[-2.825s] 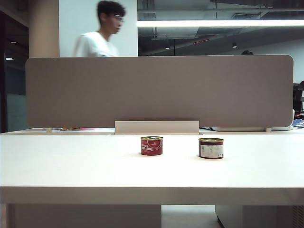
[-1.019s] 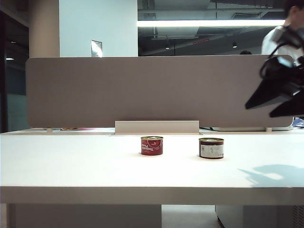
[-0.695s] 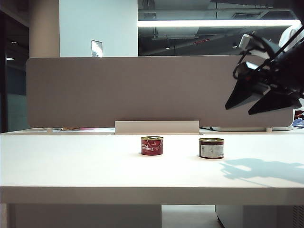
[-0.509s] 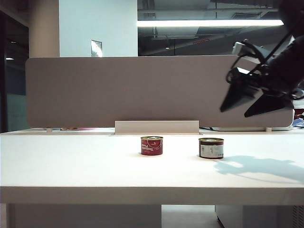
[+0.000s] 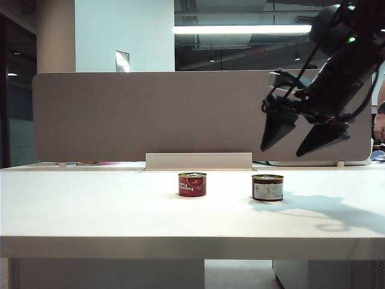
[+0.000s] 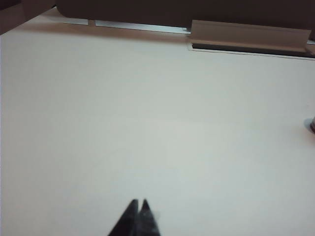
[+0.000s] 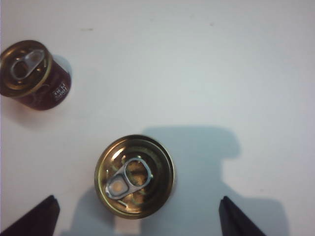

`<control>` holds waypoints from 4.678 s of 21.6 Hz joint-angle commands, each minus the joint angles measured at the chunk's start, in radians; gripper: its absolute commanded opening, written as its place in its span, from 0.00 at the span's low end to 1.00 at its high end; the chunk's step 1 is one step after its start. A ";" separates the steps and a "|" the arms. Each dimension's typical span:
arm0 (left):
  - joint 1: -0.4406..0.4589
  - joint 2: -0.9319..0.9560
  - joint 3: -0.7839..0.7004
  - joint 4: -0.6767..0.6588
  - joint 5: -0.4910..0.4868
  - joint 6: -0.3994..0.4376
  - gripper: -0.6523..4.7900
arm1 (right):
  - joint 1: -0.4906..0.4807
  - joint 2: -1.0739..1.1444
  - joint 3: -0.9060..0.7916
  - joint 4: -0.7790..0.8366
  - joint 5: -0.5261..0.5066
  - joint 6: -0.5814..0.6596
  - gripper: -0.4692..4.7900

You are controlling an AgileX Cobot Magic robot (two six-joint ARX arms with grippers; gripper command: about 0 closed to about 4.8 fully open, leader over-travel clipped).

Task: Stack a can of tomatoes on the right onto the can of tomatoes on the left.

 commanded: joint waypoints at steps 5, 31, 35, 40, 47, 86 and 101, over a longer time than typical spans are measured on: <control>0.001 0.001 0.004 0.024 0.004 0.003 0.11 | 0.084 0.101 0.102 -0.112 0.086 -0.072 0.94; 0.001 0.001 0.005 0.034 0.004 0.003 0.11 | 0.098 0.181 0.143 -0.082 0.209 -0.091 1.00; 0.001 0.001 0.005 0.034 0.003 0.004 0.11 | 0.086 0.167 0.149 -0.087 0.217 -0.092 1.00; 0.001 0.001 0.005 0.035 0.004 0.003 0.11 | 0.087 0.155 0.154 -0.089 0.215 -0.092 1.00; 0.001 0.001 0.005 0.036 0.004 0.003 0.11 | 0.075 0.150 0.154 -0.088 0.219 -0.092 1.00; 0.001 0.001 0.005 0.078 0.003 0.003 0.11 | 0.045 0.206 0.151 -0.085 0.188 -0.076 0.81; 0.001 0.001 0.005 0.078 0.004 0.003 0.11 | 0.050 0.205 0.153 -0.095 0.188 -0.076 0.46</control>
